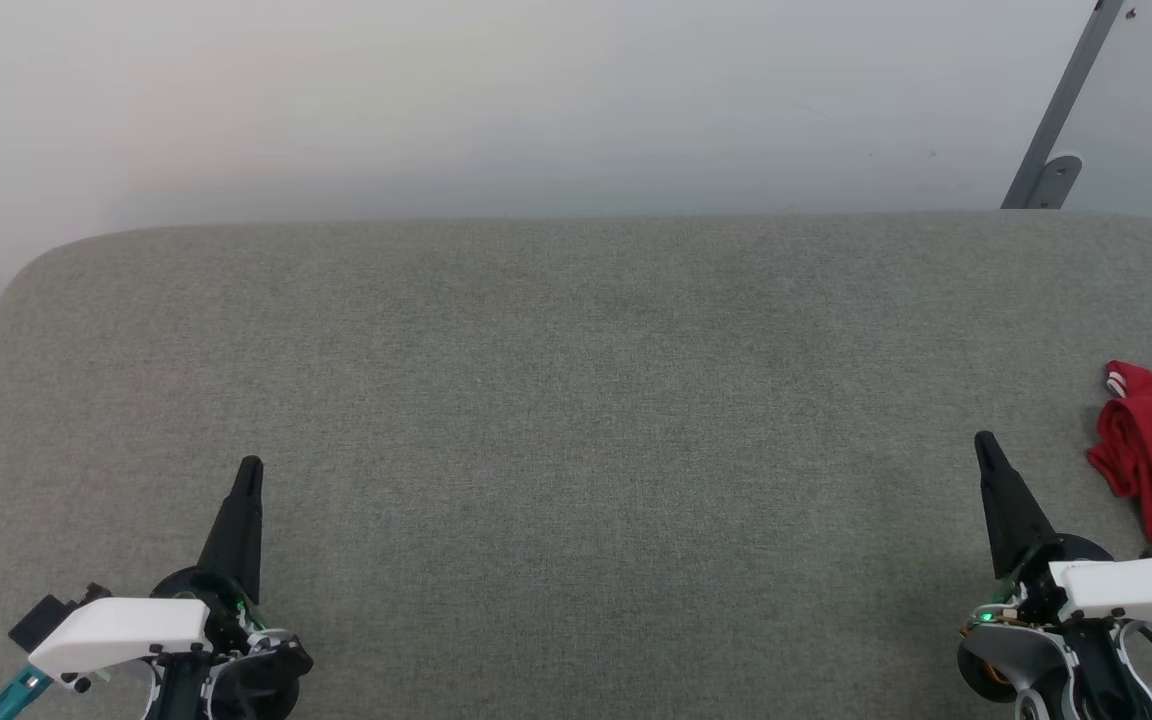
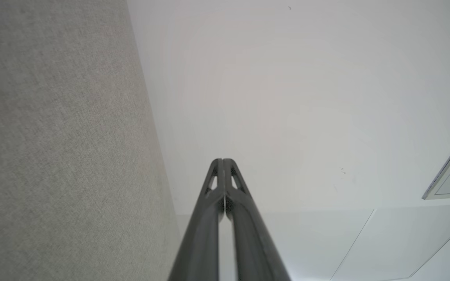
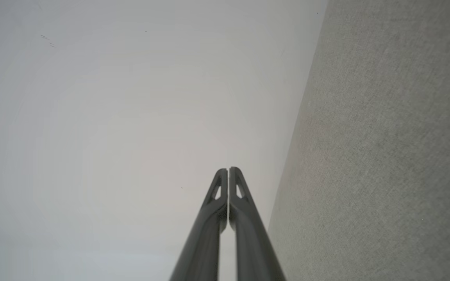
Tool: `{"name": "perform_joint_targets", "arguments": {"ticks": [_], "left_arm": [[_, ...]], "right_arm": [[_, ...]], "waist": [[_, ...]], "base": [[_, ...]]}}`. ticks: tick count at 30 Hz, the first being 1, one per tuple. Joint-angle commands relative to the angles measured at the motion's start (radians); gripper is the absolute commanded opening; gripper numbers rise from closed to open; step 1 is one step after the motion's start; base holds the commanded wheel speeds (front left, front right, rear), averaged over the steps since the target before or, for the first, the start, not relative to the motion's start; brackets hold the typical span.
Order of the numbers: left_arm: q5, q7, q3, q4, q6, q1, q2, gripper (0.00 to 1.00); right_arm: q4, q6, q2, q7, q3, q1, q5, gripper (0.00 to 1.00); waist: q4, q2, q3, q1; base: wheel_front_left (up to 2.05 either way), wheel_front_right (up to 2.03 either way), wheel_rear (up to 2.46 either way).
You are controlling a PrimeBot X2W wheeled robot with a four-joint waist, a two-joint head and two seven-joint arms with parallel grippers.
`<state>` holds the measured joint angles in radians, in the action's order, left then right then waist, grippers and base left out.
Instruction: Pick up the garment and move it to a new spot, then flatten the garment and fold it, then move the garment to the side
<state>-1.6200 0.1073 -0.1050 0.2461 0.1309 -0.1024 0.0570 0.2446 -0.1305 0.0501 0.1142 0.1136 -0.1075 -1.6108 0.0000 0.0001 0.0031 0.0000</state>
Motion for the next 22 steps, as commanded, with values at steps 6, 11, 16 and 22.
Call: {"name": "perform_joint_targets", "arguments": {"ticks": [6, 11, 16, 22], "left_arm": [[0.003, 0.004, -0.005, 0.0, 0.0, -0.013, -0.004, 0.0], [0.003, 0.005, -0.005, 0.0, 0.0, -0.013, -0.004, 0.0], [0.004, 0.005, -0.005, 0.0, 0.0, -0.013, -0.004, 0.0], [0.004, 0.006, -0.006, 0.0, 0.0, -0.013, -0.004, 0.0]], "right_arm": [[0.003, 0.0, -0.002, 0.001, 0.001, -0.004, -0.004, 0.0], [0.003, 0.0, -0.002, 0.001, 0.001, -0.004, -0.004, 0.0], [0.003, 0.0, -0.002, 0.001, 0.001, -0.004, -0.004, 0.0], [0.003, 0.0, -0.002, 0.001, 0.001, -0.004, -0.004, 0.0]], "waist": [[0.0, -0.0001, 0.0, 0.0], [0.0, -0.0001, 0.0, 0.0], [0.0, -0.0001, 0.0, 0.0], [0.0, -0.0001, 0.0, 0.0]], "base": [[0.0, 0.0, 0.0], [0.0, 0.0, 0.0], [0.0, 0.0, 0.0], [0.0, 0.0, 0.0]]}}
